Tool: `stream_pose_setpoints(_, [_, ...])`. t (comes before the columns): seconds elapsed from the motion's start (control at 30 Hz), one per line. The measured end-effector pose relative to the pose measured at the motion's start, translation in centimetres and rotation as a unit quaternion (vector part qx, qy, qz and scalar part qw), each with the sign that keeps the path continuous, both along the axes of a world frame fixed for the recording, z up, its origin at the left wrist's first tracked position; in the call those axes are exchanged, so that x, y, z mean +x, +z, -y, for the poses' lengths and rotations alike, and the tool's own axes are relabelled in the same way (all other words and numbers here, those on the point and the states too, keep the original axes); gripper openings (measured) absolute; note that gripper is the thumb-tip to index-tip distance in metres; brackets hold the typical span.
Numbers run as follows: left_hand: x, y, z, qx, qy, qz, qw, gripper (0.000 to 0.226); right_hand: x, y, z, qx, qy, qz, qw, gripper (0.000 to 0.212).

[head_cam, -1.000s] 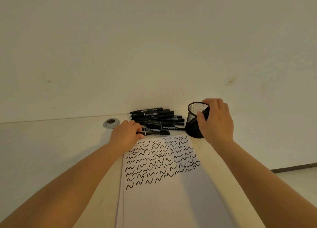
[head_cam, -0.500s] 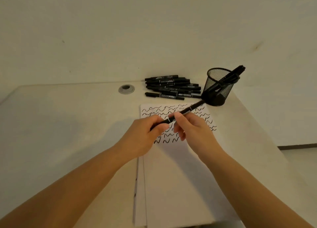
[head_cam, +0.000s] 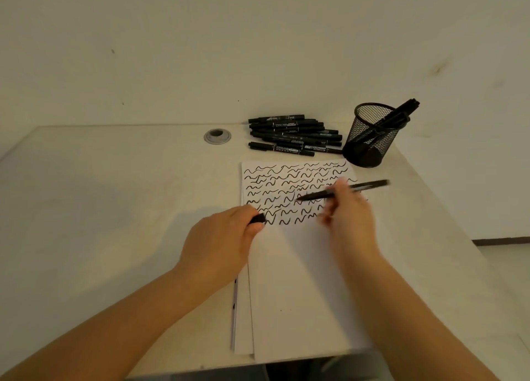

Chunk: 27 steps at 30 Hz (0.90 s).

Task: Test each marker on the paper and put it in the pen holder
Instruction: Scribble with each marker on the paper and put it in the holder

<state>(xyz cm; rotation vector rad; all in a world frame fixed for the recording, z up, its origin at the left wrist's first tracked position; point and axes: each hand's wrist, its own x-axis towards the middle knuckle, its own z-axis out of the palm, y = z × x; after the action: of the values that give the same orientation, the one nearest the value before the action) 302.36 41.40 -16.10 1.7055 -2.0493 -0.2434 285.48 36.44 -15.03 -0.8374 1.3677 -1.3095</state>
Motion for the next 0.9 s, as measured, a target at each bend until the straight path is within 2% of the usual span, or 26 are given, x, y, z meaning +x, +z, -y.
stream_pose_setpoints(0.07, [1.4, -0.4, -0.9, 0.017, 0.031, -0.003, 0.999, 0.025, -1.5, -0.1, 0.3, -0.022, -0.031, -0.027, 0.999, 0.029])
stream_pose_setpoints(0.17, [2.9, -0.6, -0.9, 0.048, 0.06, -0.016, 0.997, 0.024, -2.3, -0.3, 0.4, -0.048, -0.005, -0.134, 0.99, 0.028])
stream_pose_setpoints(0.27, [2.6, -0.3, -0.7, 0.081, 0.054, -0.032, 0.995, 0.026, -3.9, -0.4, 0.9, -0.045, -0.055, -0.201, 0.977, 0.025])
stream_pose_setpoints(0.4, [1.9, -0.1, -0.6, 0.099, 0.036, -0.052, 0.993, 0.027, -5.8, -0.7, 1.3, -0.026, -0.069, -0.212, 0.974, 0.023])
stream_pose_setpoints(0.7, [0.3, 0.1, -0.3, 0.127, 0.022, -0.088, 0.988, 0.024, -6.4, -0.4, 1.0, -0.005, -0.077, -0.146, 0.986, 0.023])
stream_pose_setpoints(0.8, [0.3, 0.1, 0.3, 0.156, 0.017, -0.109, 0.982, 0.025, -5.8, 0.0, 0.8, -0.061, -0.093, -0.183, 0.977, 0.019])
stream_pose_setpoints(0.9, [0.9, 0.3, 2.0, 0.102, 0.028, -0.081, 0.991, 0.023, -4.5, 1.2, 0.4, -0.138, -0.037, -0.188, 0.972, 0.015])
